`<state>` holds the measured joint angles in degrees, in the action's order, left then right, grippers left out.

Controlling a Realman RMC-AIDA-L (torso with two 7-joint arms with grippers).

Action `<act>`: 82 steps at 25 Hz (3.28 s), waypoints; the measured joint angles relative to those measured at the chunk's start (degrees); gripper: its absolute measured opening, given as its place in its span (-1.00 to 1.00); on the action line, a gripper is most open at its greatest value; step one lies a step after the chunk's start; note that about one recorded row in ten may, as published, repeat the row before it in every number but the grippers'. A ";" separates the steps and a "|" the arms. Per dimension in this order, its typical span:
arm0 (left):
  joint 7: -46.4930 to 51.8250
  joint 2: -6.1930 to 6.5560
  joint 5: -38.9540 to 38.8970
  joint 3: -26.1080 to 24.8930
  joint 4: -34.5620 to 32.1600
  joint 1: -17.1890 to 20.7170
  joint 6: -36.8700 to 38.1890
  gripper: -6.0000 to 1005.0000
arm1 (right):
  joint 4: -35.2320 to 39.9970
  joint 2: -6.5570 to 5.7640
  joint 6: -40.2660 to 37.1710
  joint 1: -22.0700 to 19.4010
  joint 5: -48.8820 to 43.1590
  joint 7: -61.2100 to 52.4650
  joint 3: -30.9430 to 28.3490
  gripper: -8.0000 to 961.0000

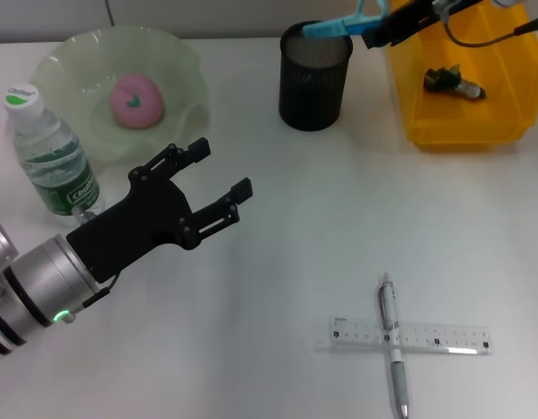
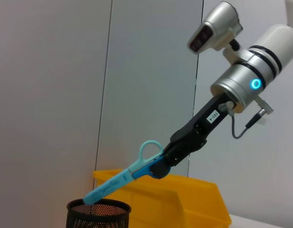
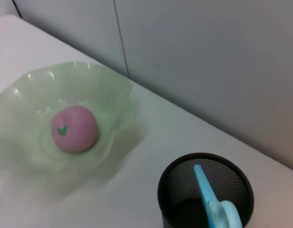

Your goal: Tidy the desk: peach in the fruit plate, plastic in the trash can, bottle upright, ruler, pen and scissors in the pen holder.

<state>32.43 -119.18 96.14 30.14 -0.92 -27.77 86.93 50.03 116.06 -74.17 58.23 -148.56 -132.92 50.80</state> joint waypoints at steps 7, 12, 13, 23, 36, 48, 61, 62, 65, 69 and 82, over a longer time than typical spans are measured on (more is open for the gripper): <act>0.00 0.00 0.01 0.00 0.17 0.00 0.00 0.62 | -6.44 -1.17 2.47 4.60 -1.84 -0.76 0.00 -0.74; 0.00 0.00 0.01 0.00 0.50 0.00 -0.04 0.62 | -10.53 -1.21 6.04 6.65 -3.95 -1.19 0.56 -0.73; -0.02 0.00 0.01 -0.01 0.60 0.00 -0.06 0.62 | -11.28 -1.20 6.95 6.85 -3.96 -1.20 1.11 -0.73; -0.77 0.00 0.01 -0.29 1.52 0.26 -0.04 0.62 | -15.60 -0.89 10.81 8.91 -4.02 -1.31 3.62 -0.73; -0.79 0.00 0.01 -0.78 1.63 0.53 0.15 0.62 | -15.70 -0.84 9.91 9.29 -4.77 -1.36 3.78 -0.72; -0.79 0.00 0.01 -0.80 1.63 0.45 0.17 0.62 | -15.29 -0.84 9.54 9.44 -5.55 -2.34 3.78 -0.71; -0.79 0.00 0.01 -0.78 1.62 0.53 0.17 0.62 | -13.25 -0.84 9.41 8.68 -6.11 -5.22 3.78 -0.71; -0.79 0.01 0.01 -0.78 1.63 0.53 0.17 0.62 | -12.95 -0.82 9.39 8.49 -6.14 -5.39 3.78 -0.71; -0.79 0.07 0.01 -0.78 1.57 0.53 0.17 0.62 | -11.67 -0.53 9.39 7.80 -6.14 -5.63 3.78 -0.43; -0.79 0.09 0.01 -0.79 1.46 0.53 0.17 0.62 | -8.66 0.40 9.27 6.57 -6.11 -5.63 3.78 -0.08; -0.79 0.09 0.01 -0.78 1.44 0.57 0.17 0.62 | -8.43 0.56 9.16 6.02 -5.89 -5.47 3.78 0.20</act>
<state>31.64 -119.09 96.15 29.36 0.52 -27.20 87.10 41.61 116.62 -65.01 64.25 -154.46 -138.39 54.57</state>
